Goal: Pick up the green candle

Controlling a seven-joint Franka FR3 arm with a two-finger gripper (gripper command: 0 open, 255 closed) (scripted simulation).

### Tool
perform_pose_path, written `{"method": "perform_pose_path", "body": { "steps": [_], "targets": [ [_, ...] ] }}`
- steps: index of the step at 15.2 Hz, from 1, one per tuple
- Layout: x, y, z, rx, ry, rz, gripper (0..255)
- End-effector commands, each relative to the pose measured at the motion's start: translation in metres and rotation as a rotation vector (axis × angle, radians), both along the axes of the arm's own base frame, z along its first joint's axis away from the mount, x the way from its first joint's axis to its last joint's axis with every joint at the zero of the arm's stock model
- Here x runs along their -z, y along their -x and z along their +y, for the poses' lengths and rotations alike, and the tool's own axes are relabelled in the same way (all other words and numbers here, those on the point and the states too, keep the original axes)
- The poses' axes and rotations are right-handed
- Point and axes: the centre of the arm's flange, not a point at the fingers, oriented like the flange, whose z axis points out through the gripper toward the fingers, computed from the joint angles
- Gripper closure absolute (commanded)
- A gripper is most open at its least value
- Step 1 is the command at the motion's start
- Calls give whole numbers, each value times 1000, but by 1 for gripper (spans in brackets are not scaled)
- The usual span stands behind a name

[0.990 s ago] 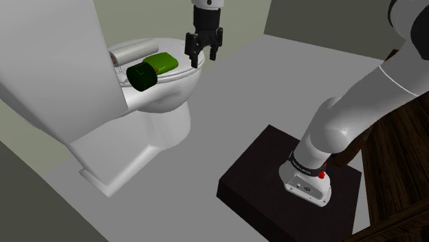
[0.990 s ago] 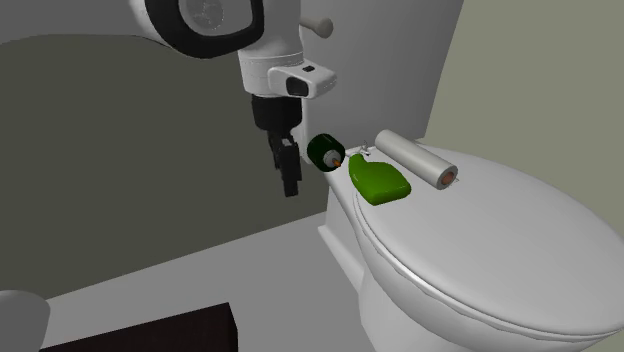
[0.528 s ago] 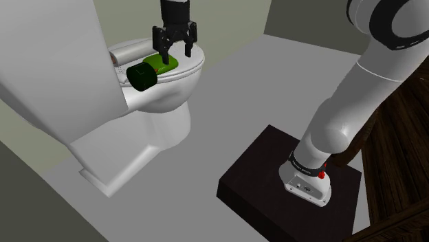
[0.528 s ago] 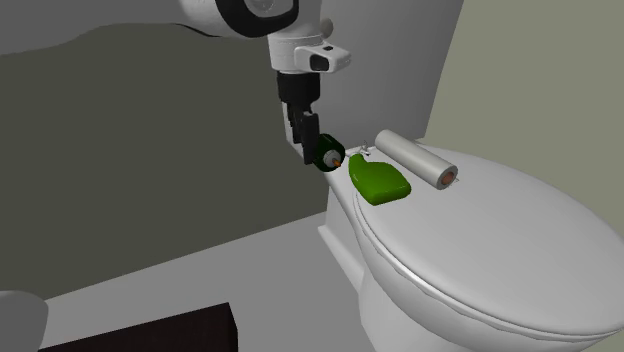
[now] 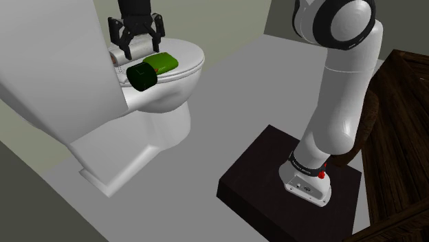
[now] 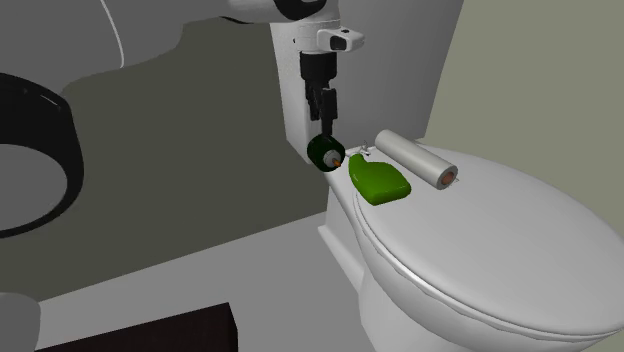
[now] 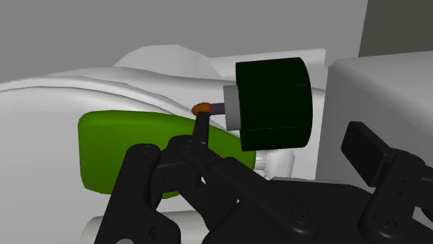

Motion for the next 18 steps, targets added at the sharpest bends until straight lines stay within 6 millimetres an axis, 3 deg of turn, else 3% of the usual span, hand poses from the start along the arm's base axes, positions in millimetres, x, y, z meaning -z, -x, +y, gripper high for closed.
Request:
{"method": "perform_pose_path", "body": {
  "steps": [1,7,9,10,18],
  "targets": [
    [4,-9,7,5,0,-1,0],
    [39,-9,7,5,0,-1,0],
    [39,-9,7,5,0,-1,0],
    [39,-9,6,5,0,-1,255],
    [39,-9,6,5,-1,-1,255]
  ]
}}
